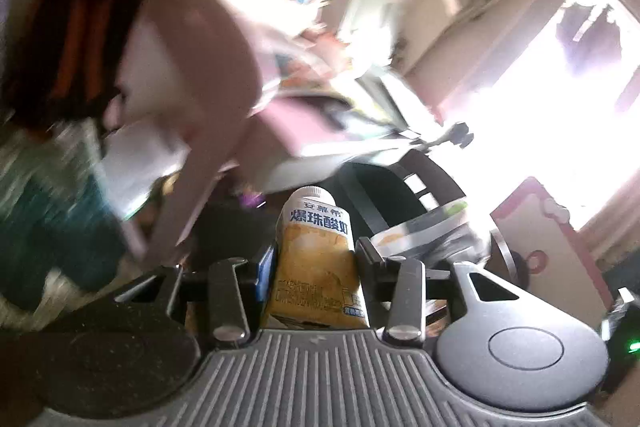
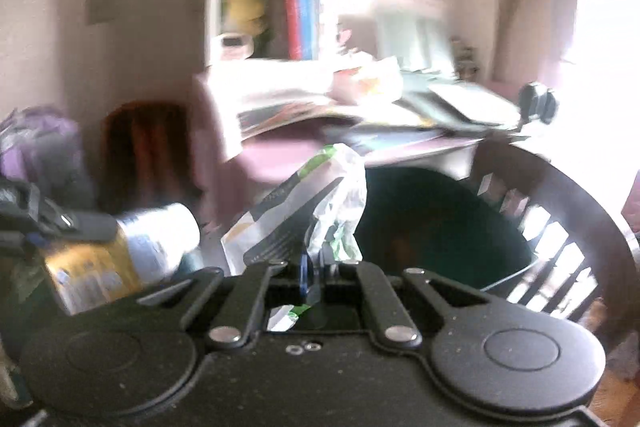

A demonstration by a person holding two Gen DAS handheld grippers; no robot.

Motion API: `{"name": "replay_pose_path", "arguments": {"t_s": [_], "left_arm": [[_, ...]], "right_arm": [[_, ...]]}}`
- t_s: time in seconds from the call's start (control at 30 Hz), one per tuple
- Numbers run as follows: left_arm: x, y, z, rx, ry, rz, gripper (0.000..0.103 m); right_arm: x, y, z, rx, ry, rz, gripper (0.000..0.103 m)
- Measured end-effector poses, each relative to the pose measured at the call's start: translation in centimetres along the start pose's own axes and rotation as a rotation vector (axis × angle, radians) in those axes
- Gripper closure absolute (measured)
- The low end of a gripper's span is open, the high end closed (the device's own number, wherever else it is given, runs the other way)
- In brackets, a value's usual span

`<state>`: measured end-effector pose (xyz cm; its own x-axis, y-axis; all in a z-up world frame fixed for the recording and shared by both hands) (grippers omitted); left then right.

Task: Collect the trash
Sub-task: 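Lift the bottle and white bag and carry them over the green bin, then open both grippers to drop the bottle and bag into the bin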

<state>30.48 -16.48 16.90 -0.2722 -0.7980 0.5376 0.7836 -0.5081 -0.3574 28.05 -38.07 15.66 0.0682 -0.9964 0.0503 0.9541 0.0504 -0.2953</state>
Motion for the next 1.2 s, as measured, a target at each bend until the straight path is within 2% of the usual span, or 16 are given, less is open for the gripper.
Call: {"name": "replay_pose_path", "arguments": {"t_s": [0.17,0.4,0.57,0.77,0.87,1.0,1.1,1.2], "left_arm": [[6.7,3.5,2.2,0.012,0.095,-0.041,0.062],[11.9,10.2,2.4,-0.024,0.172,-0.039,0.062],[12.8,15.7,0.9,-0.079,0.248,0.001,0.062],[12.5,19.5,-1.1,-0.126,0.313,0.056,0.062],[12.4,20.8,-1.8,-0.138,0.357,0.078,0.062],[12.2,22.3,-3.0,-0.175,0.399,0.103,0.062],[11.8,23.1,-3.9,-0.2,0.425,0.112,0.061],[11.7,23.2,-4.2,-0.187,0.443,0.11,0.061]], "right_arm": [[4.8,1.7,1.6,0.0,0.036,-0.081,0.099],[10.3,4.3,1.9,-0.006,0.098,-0.152,0.099],[12.3,6.3,0.6,-0.051,0.096,-0.146,0.099],[13.2,8.3,-1.0,-0.115,0.083,-0.125,0.098],[13.2,8.9,-1.5,-0.136,0.081,-0.109,0.096],[13.0,9.5,-2.0,-0.156,0.078,-0.095,0.087],[12.7,9.7,-2.4,-0.163,0.07,-0.086,0.084],[12.6,9.6,-2.7,-0.167,0.064,-0.083,0.08]]}}
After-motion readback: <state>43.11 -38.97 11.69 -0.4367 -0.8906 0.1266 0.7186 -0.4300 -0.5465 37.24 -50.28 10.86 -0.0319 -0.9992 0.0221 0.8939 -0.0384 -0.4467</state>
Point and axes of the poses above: each gripper's, at about its wrist camera, not at the fingertips, and y roughly the way its jaws point, x to its right, z to its top, the point moved 4 cm from there along y, roughly the way its jaws point, and after that the axes turned 6 degrees about x, right-handed, at the moved point
